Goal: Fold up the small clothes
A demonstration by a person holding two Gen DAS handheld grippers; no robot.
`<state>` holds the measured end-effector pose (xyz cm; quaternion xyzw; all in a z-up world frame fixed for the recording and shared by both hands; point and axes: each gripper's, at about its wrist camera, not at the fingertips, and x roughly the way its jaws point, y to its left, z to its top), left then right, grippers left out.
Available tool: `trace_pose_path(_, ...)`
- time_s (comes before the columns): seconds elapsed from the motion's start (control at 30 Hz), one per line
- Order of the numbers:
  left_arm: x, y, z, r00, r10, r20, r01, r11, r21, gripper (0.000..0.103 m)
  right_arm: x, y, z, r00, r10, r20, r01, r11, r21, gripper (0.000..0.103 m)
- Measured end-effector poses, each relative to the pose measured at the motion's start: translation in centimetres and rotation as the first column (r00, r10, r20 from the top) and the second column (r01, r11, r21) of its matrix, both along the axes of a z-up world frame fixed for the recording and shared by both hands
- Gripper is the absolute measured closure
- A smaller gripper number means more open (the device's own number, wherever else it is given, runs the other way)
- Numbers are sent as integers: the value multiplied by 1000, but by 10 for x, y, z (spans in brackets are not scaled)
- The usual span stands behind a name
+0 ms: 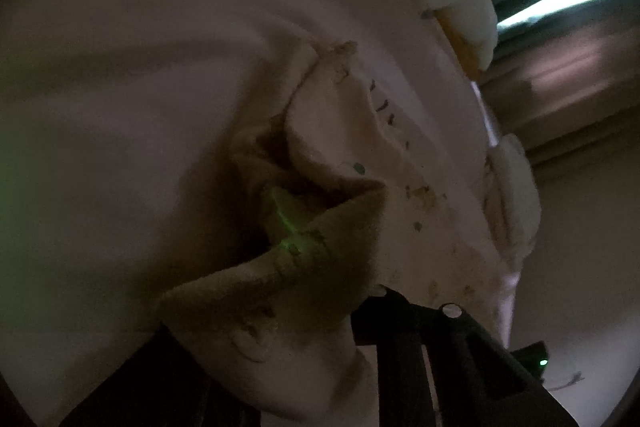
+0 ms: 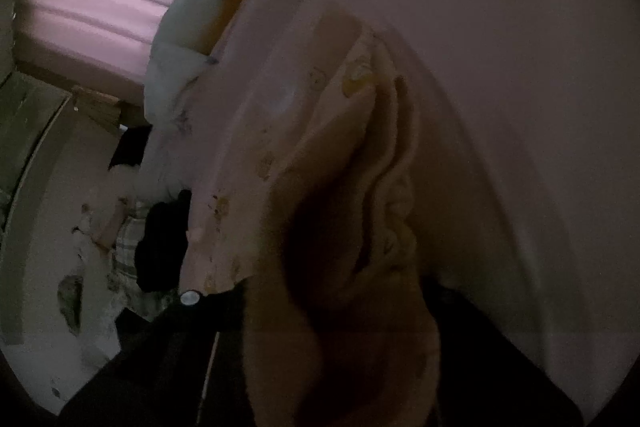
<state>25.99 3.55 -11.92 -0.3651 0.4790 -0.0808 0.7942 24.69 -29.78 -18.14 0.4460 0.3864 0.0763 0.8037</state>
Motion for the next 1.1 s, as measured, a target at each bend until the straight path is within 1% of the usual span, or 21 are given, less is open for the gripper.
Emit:
trace_pose_path(0.03,-2,0,4,1000,-2,4,2,1000,12,92,-2,-1,1,1000,4,-2,-4,1000,9,91)
trace_pose_path(0.13,-24,4,22,999,-41,30,40,998,39,93,-21,-9,12,999,18,37,-22,994,106,92)
trace_pose_path(0.2,-51,8,34,997,-71,40,69,996,50,93,-39,-8,22,998,30,49,-35,993,109,92)
trace_pose_path(0.27,-79,16,38,995,-92,46,89,995,50,93,-67,-2,32,996,55,69,-61,994,86,92)
trace_pose_path(0.3,-97,19,39,992,-116,50,113,992,61,93,-79,0,36,995,64,81,-71,994,87,92)
trace_pose_path(0.37,-122,26,33,991,-131,41,127,989,76,91,-108,2,38,992,93,83,-100,991,87,91)
trace_pose_path(0.4,-140,29,23,992,-126,5,125,988,86,89,-124,4,35,993,109,51,-112,991,67,91)
trace_pose_path(0.43,-146,31,18,992,-121,-15,122,988,95,89,-139,7,30,993,116,8,-116,993,30,90)
trace_pose_path(0.47,-155,33,9,993,-115,-35,119,985,122,88,-150,10,23,993,114,-30,-114,993,2,90)
trace_pose_path(0.5,-165,35,2,994,-103,-22,105,982,157,88,-161,11,16,992,112,-55,-112,994,-5,91)
trace_pose_path(0.53,-169,39,2,995,-95,4,94,983,158,88,-173,9,8,993,105,-50,-104,994,19,92)
trace_pose_path(0.57,-173,42,2,996,-84,9,81,985,153,88,-184,4,4,995,90,-33,-89,995,44,92)
trace_pose_path(0.6,-174,47,4,997,-71,-2,70,988,140,88,-190,1,6,997,78,-30,-77,996,42,93)
trace_pose_path(0.63,-174,49,5,998,-64,-9,64,989,136,88,-195,-2,9,997,66,-36,-65,998,21,93)
trace_pose_path(0.67,-174,50,6,998,-60,-21,62,988,140,88,-201,-4,13,997,57,-50,-58,998,-20,93)
trace_pose_path(0.73,-181,53,8,998,-62,-34,66,984,166,88,-210,-3,22,996,56,-64,-62,993,-99,93)
trace_pose_path(0.77,-186,54,9,998,-65,-26,69,979,192,88,-210,-3,24,996,58,-70,-66,990,-127,96)
trace_pose_path(0.83,-195,53,12,997,-78,-11,78,964,254,88,-215,3,31,995,48,-86,-67,969,-239,98)
trace_pose_path(0.9,-201,49,12,996,-86,0,82,952,294,88,-223,-7,26,996,44,-82,-64,962,-267,99)
trace_pose_path(1.03,-213,51,13,996,-92,9,83,934,348,88,-229,-16,24,995,4,-96,-28,967,-251,99)
trace_pose_path(1.1,-217,53,12,997,-83,6,75,929,364,87,-238,-20,22,995,1,-98,-28,962,-271,99)
